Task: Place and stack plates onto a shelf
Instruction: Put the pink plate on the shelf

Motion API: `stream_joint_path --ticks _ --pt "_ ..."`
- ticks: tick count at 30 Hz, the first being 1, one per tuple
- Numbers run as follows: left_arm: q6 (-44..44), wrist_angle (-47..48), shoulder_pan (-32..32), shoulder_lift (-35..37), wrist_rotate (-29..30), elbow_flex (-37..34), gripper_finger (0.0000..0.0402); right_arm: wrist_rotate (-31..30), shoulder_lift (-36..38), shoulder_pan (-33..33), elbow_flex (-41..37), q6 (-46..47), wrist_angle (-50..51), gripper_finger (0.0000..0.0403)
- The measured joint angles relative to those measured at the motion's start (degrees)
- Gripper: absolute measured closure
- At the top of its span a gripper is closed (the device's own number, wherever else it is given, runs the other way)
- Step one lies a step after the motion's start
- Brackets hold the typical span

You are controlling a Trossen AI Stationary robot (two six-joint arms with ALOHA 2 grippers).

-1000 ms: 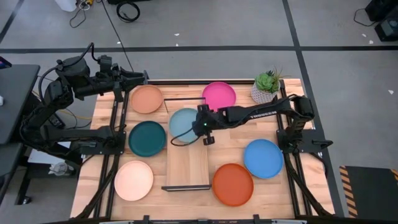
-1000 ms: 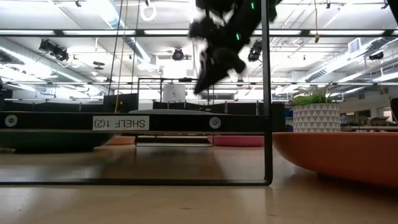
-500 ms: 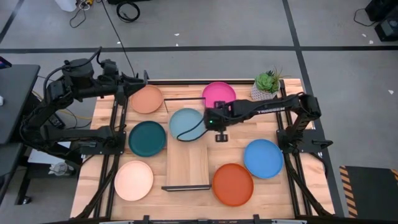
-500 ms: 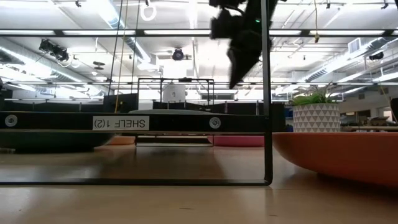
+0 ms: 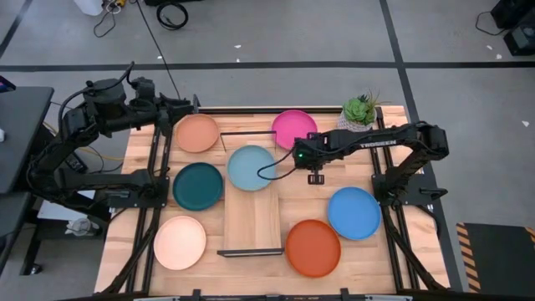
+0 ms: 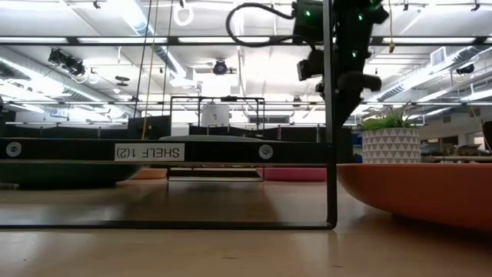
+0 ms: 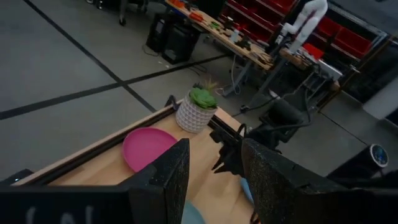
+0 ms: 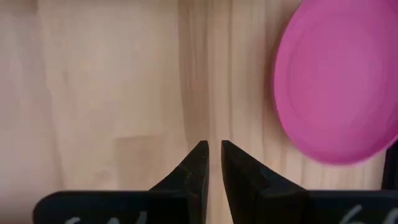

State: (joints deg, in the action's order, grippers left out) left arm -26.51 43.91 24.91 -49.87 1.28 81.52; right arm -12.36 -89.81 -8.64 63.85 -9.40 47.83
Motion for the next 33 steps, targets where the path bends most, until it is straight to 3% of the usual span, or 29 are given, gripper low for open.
stream_joint_path --ticks 4,13,19,27,33 --pt "-1.3 -0.8 0.0 0.0 0.2 0.0 0.0246 -0.3 0.8 -2.8 -5.0 -3.7 -9.3 0.0351" --pt "-1.8 -3.1 0.0 -0.1 0.5 0.0 0.0246 0.0 -0.6 -10.5 -8.7 -4.7 -16.6 0.0308" --pt "-2.9 -3.4 0.0 -0.4 0.6 0.0 0.0246 7.3 -1.9 -15.1 -8.7 -7.2 -22.3 0.0269" --pt "-3.0 -3.4 0.0 -0.4 0.6 0.0 0.0246 9.2 -2.9 -17.5 -11.4 -11.3 -29.5 0.0233" --pt "-2.9 -3.4 0.0 -0.4 0.8 0.0 0.0246 8.5 -2.9 -17.4 -15.8 -11.5 -34.5 0.0231"
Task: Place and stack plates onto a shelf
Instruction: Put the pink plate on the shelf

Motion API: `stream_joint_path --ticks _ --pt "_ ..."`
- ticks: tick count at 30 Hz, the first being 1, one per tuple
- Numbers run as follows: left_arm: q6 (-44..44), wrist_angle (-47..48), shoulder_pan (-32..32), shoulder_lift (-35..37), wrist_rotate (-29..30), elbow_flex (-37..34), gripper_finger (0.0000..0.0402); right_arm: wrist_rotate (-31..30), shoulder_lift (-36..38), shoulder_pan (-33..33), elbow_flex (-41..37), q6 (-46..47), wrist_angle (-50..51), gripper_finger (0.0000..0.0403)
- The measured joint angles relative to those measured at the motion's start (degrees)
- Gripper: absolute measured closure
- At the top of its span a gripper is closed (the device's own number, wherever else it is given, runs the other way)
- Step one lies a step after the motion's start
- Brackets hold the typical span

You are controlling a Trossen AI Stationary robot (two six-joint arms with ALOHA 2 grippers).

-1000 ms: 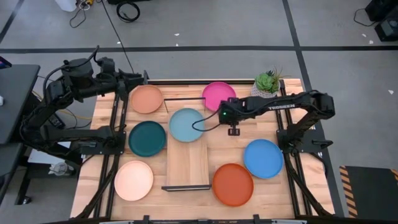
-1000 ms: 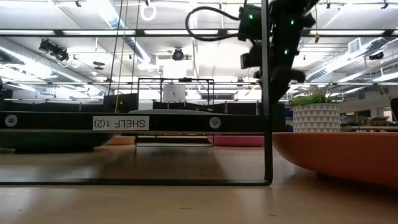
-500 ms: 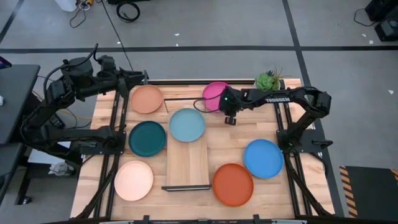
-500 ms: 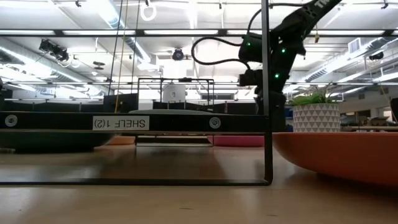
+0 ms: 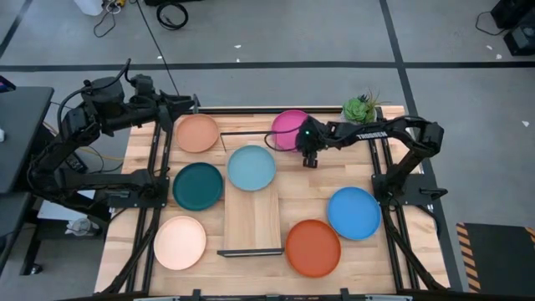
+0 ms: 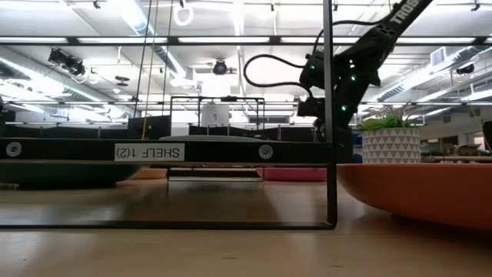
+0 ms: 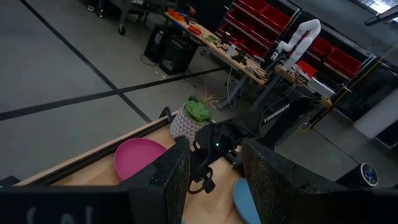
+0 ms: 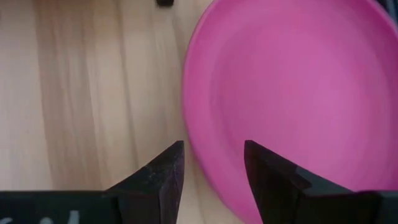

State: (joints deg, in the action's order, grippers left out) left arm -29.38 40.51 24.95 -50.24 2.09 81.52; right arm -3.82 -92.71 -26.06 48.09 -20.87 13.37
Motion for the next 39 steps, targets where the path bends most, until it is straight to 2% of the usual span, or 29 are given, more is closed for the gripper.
stream_joint_path --ticks 8,16,27,33,39 --pt "0.0 0.0 0.0 0.0 0.9 0.0 0.0246 0.2 0.0 0.0 -4.5 0.1 -1.7 0.0252" --pt "0.1 0.0 0.0 0.0 0.9 0.0 0.0246 0.4 0.1 2.6 -4.7 3.1 1.6 0.0293" --pt "0.5 0.0 0.0 0.0 0.9 0.0 0.0246 -5.3 0.4 6.8 -4.3 3.1 2.8 0.0386" --pt "0.5 0.0 0.0 0.0 0.9 0.0 0.0246 -6.0 0.1 8.7 0.3 3.6 10.0 0.0388" --pt "0.5 0.0 -0.1 0.0 0.9 0.0 0.0246 -2.2 1.5 10.7 7.9 8.0 23.9 0.0388"
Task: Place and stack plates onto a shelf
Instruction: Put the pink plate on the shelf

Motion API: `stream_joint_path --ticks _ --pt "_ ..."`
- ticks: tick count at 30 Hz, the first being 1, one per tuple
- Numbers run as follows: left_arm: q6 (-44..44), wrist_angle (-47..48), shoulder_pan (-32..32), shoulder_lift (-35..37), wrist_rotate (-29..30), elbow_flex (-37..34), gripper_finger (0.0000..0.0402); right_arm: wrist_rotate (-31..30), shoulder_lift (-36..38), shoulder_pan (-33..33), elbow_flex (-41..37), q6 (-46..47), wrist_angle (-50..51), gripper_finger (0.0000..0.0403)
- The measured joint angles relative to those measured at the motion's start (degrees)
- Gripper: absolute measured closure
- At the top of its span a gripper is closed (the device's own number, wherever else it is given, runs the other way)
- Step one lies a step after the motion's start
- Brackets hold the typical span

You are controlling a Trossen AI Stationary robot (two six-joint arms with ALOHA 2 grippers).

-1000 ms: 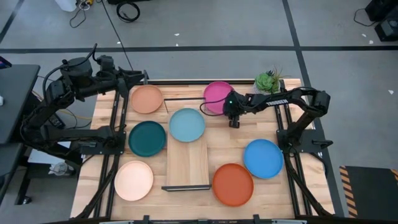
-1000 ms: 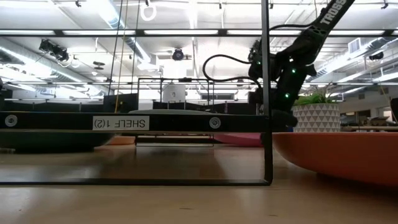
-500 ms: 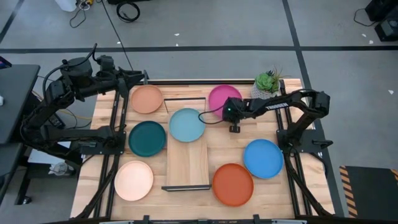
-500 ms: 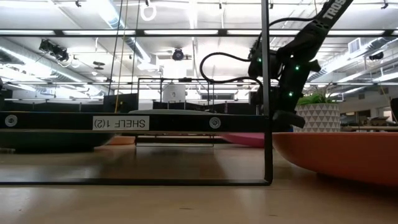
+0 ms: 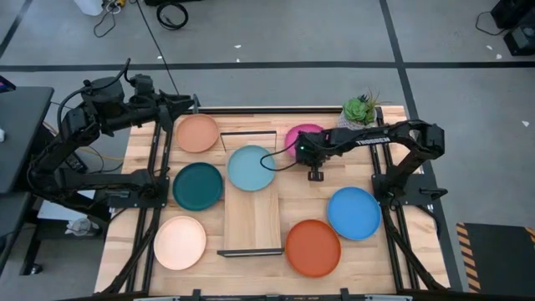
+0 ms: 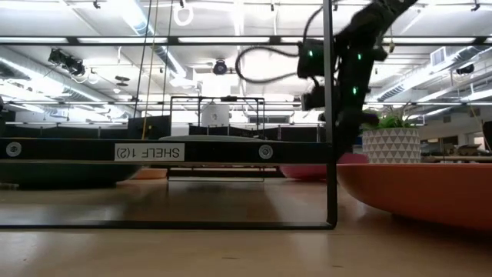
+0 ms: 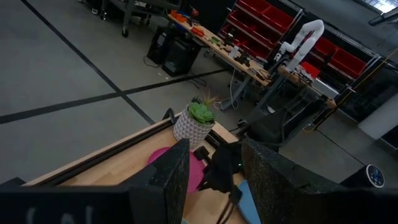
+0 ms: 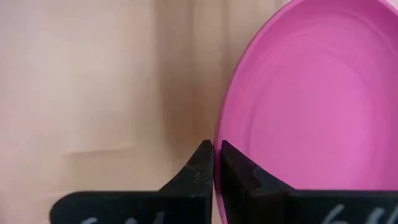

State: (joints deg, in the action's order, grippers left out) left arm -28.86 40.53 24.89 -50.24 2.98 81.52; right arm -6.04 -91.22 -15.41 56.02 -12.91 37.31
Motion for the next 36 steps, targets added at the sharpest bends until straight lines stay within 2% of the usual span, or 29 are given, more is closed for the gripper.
stream_joint_path --ticks 8,15,20,27,31,36 --pt "0.2 0.0 0.0 0.0 0.0 0.0 0.0246 4.7 5.0 5.9 7.6 1.8 12.6 0.0388" --pt "0.2 0.0 0.0 0.0 0.0 0.0 0.0246 5.0 9.8 16.1 8.6 0.9 15.6 0.0388" --pt "0.1 0.0 0.0 0.0 0.0 0.0 0.0246 6.6 10.7 25.5 8.6 -0.4 13.6 0.0388" --pt "-0.5 0.0 0.0 0.0 0.0 0.0 0.0246 5.8 7.0 37.2 9.5 -0.7 4.8 0.0388" --pt "-0.4 0.0 0.0 0.0 -0.5 0.0 0.0246 4.1 1.9 39.6 14.3 -1.5 4.7 0.0388" --pt "0.8 0.0 0.0 0.0 -0.5 0.0 0.0246 4.1 -4.3 40.2 19.9 -7.2 4.4 0.0387"
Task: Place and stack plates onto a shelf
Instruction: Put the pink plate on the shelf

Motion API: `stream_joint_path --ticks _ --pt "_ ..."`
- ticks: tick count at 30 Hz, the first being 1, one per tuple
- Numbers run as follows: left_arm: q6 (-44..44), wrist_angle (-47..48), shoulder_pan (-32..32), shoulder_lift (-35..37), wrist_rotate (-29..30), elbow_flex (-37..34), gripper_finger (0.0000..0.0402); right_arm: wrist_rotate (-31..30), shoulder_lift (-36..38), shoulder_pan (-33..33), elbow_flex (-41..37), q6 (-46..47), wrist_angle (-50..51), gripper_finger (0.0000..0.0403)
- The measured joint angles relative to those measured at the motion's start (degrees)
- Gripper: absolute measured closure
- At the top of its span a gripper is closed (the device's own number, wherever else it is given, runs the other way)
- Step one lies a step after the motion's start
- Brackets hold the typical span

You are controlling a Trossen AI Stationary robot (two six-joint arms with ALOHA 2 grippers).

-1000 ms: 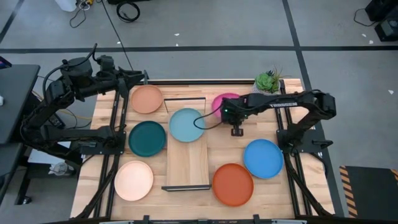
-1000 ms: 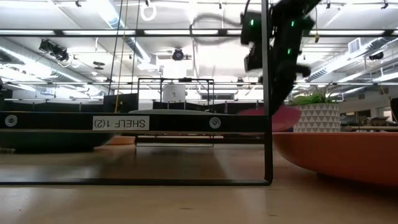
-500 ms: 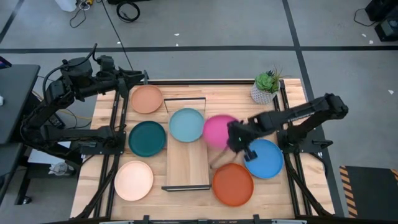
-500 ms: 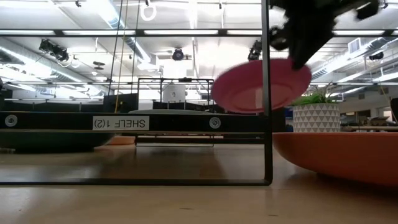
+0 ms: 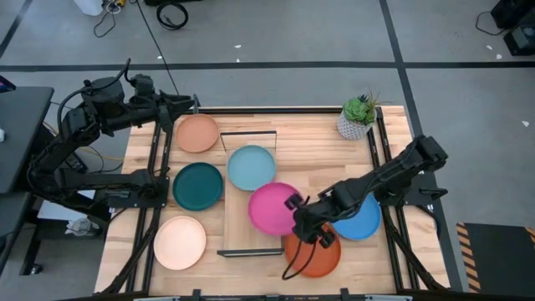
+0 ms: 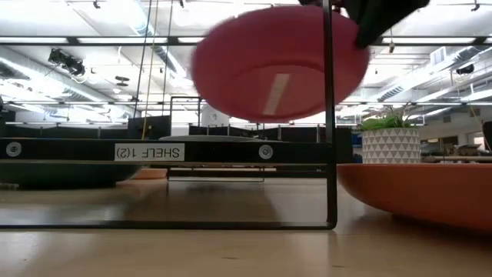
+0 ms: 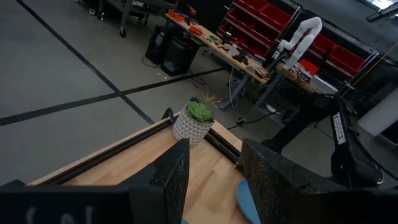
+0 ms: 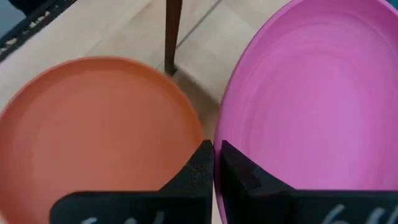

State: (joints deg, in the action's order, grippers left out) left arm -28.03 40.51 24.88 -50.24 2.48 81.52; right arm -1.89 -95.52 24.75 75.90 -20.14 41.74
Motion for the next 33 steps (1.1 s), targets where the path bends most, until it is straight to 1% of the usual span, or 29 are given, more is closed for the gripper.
stream_joint_path --ticks 5,8,11,15,18,26,33 --pt "0.0 0.0 0.0 0.0 0.0 0.0 0.0246 0.0 -3.6 0.0 2.9 -10.6 -1.1 0.0387" --pt "0.2 0.0 0.0 0.0 0.0 0.0 0.0246 0.0 -4.5 0.0 3.2 -17.5 -3.6 0.0387" --pt "0.2 0.0 0.0 -0.3 0.0 0.0 0.0246 -0.1 -5.5 -0.1 3.2 -23.9 -3.8 0.0387" --pt "0.2 0.2 0.0 -0.5 -0.1 0.0 0.0246 1.9 -6.7 -1.2 3.0 -28.4 -4.5 0.0386" --pt "0.2 0.2 0.0 -0.7 -0.2 0.0 0.0246 2.2 -7.7 -2.2 2.9 -31.6 -5.3 0.038" --pt "0.2 0.4 0.0 -0.8 -0.2 0.0 0.0246 2.3 -11.6 -3.3 2.9 -33.8 -9.7 0.0353" --pt "0.2 0.6 0.0 -0.7 -0.2 0.0 0.0246 1.6 -13.8 -3.5 2.9 -33.7 -12.0 0.0346"
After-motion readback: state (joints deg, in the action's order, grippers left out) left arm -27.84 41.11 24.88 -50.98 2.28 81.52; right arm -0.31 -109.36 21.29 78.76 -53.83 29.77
